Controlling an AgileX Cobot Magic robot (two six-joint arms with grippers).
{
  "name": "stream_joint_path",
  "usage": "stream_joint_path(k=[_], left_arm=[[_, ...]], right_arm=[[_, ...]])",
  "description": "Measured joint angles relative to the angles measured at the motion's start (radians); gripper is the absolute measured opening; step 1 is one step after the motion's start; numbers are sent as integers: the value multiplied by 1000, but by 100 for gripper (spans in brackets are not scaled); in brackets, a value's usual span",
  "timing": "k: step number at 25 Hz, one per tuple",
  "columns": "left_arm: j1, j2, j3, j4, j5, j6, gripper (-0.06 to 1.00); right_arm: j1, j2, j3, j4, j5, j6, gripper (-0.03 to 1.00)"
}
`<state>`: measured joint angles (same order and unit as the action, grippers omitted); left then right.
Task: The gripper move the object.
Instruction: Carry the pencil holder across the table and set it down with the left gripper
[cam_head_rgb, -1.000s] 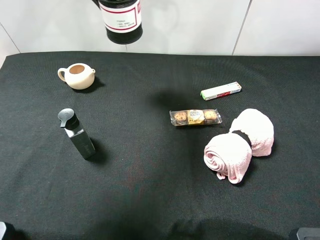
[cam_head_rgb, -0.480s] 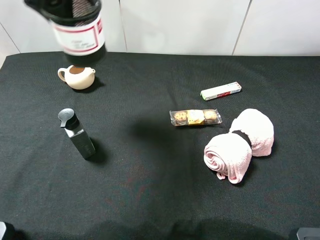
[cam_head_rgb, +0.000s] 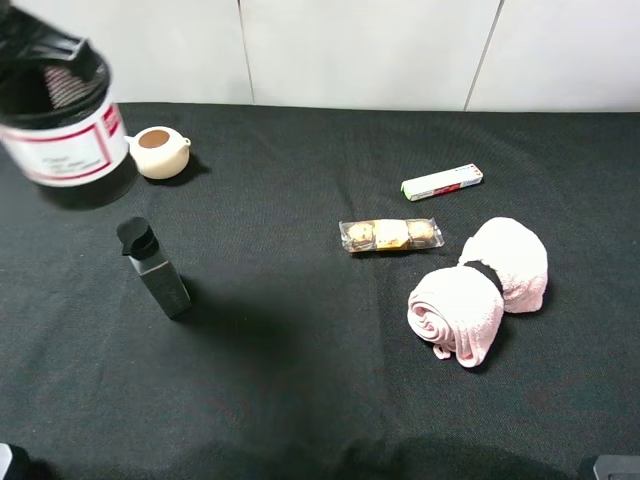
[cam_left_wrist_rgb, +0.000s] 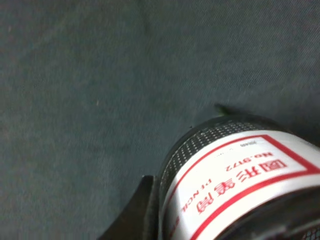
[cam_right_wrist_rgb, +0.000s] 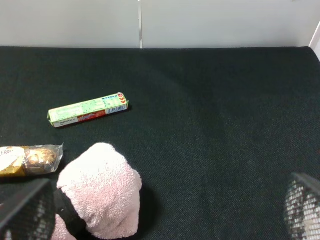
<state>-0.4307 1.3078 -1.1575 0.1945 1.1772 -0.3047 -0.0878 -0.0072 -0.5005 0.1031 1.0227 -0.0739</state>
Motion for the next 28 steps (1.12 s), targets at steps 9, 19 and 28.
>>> stream_joint_path(k=[9, 19, 28], left_arm=[[4, -180, 186, 1, 0, -37, 17], [4, -316, 301, 32, 0, -87, 17], [4, -317, 313, 71, 0, -126, 17]], right_arm=[[0, 0, 0, 0, 0, 0, 69], [0, 0, 0, 0, 0, 0, 69], [0, 0, 0, 0, 0, 0, 69]])
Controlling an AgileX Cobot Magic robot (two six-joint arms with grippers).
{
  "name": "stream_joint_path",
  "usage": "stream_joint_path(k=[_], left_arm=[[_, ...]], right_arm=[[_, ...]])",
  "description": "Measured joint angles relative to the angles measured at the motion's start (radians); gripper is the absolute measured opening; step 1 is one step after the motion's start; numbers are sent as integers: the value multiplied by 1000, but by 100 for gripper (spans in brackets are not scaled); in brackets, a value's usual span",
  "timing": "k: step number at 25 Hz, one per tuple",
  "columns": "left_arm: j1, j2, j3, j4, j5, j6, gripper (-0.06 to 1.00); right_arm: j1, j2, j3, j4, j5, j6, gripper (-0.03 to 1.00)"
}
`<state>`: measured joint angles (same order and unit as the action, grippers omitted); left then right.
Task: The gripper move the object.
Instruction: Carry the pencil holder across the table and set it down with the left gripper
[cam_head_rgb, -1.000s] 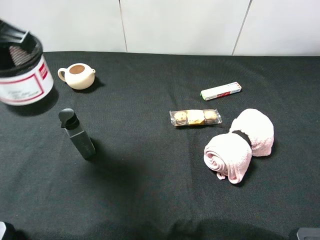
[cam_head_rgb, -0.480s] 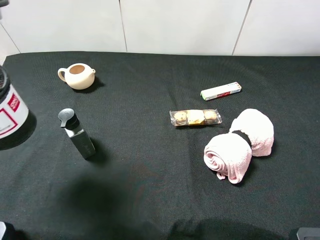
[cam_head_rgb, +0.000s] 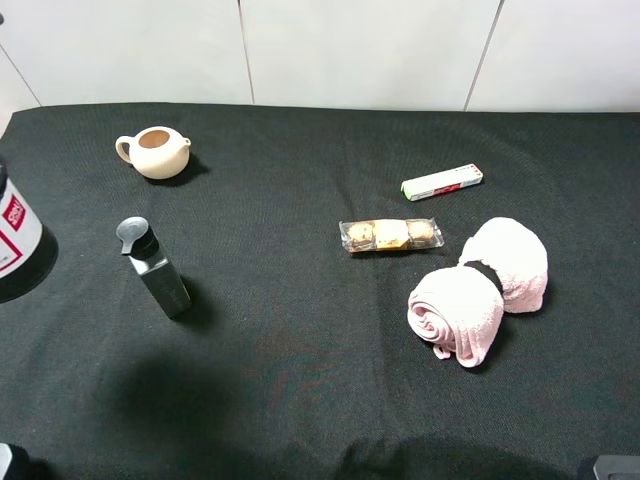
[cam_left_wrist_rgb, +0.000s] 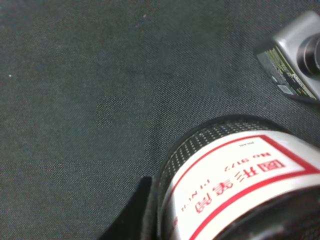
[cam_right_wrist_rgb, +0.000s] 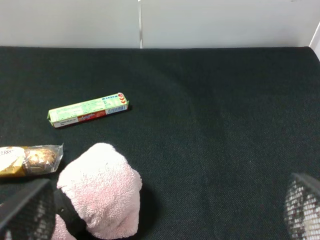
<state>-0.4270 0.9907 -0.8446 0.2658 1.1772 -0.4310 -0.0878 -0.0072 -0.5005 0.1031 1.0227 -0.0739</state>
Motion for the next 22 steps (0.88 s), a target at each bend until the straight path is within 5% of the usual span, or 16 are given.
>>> stream_joint_path(k=[7, 22], left_arm=[[80, 0, 52, 8, -18, -15, 17], [290, 44, 161, -37, -229, 101, 17]], right_arm=[[0, 0, 0, 0, 0, 0, 69], [0, 0, 0, 0, 0, 0, 69]])
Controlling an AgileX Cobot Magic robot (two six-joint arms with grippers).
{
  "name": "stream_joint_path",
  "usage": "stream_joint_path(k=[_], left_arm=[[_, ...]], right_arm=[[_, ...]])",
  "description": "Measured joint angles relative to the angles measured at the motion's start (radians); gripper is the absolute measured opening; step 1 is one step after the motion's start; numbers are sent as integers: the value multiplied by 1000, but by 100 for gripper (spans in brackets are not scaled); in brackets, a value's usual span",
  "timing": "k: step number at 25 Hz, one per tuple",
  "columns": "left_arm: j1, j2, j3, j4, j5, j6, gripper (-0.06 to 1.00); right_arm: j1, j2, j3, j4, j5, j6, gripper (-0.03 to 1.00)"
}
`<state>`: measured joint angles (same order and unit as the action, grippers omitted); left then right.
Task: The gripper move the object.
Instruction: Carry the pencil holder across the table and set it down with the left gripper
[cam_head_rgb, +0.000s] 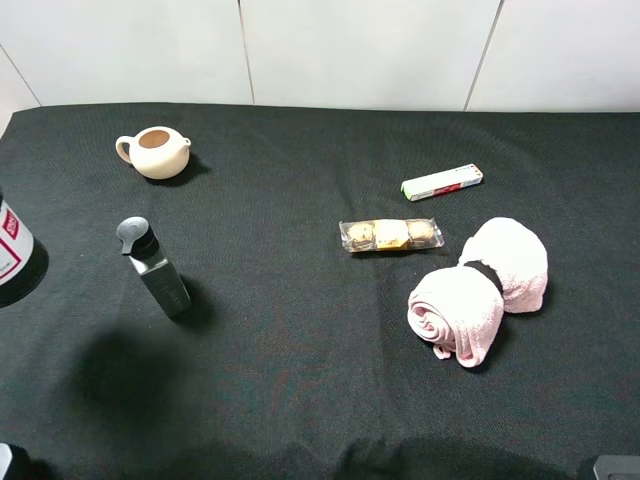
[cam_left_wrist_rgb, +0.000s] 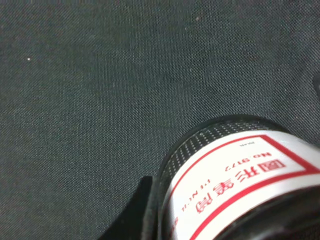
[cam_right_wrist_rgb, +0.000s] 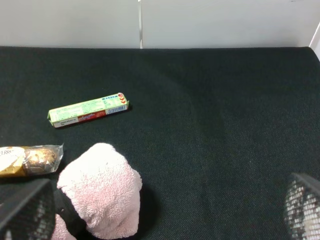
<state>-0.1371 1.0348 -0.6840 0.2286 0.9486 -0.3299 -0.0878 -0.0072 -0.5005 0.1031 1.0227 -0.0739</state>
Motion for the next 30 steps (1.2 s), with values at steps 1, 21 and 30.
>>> stream_joint_path(k=[1, 21, 30], left_arm=[[0, 24, 0, -1, -6, 1, 17], [1, 277, 7, -29, -210, 5, 17], [2, 299, 52, -29, -288, -15, 17]], right_arm=[[0, 0, 0, 0, 0, 0, 69], [0, 0, 0, 0, 0, 0, 69], [0, 0, 0, 0, 0, 0, 69]])
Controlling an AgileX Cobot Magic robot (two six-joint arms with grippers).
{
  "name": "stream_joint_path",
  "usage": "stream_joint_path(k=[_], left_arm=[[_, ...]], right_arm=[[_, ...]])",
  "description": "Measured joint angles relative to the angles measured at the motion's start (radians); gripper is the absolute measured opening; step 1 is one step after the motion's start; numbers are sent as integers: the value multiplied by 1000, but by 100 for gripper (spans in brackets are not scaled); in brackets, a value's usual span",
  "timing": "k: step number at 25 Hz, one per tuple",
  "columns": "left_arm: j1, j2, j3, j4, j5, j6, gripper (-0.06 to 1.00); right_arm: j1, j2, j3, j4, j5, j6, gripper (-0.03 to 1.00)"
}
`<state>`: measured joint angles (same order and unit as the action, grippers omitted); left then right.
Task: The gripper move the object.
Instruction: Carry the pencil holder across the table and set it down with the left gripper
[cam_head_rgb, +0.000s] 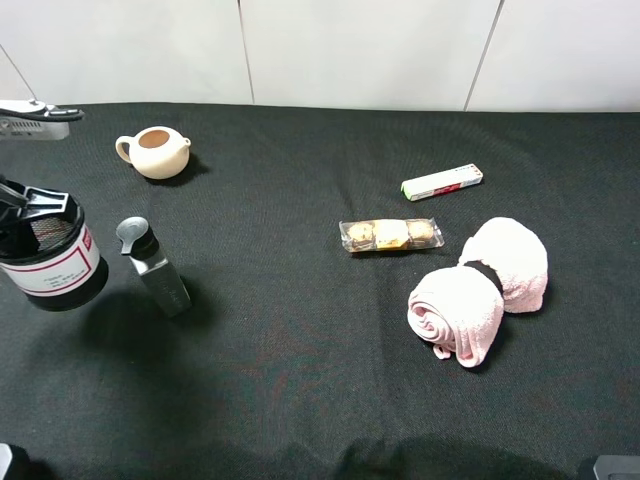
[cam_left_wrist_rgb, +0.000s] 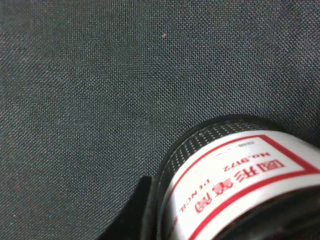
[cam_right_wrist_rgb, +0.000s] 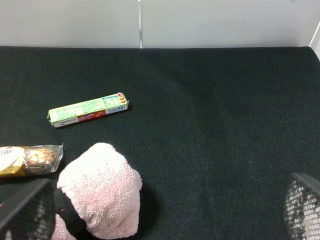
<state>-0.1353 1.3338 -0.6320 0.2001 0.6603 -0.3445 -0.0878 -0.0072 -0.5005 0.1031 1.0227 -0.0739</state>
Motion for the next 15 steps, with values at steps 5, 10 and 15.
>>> stream_joint_path(k=[5, 10, 15], left_arm=[[20, 12, 7, -1, -23, -7, 17], [20, 60, 7, -2, -54, -7, 17], [21, 139, 7, -21, -97, -10, 17]], right_arm=[[0, 0, 0, 0, 0, 0, 69], [0, 0, 0, 0, 0, 0, 69], [0, 0, 0, 0, 0, 0, 69]])
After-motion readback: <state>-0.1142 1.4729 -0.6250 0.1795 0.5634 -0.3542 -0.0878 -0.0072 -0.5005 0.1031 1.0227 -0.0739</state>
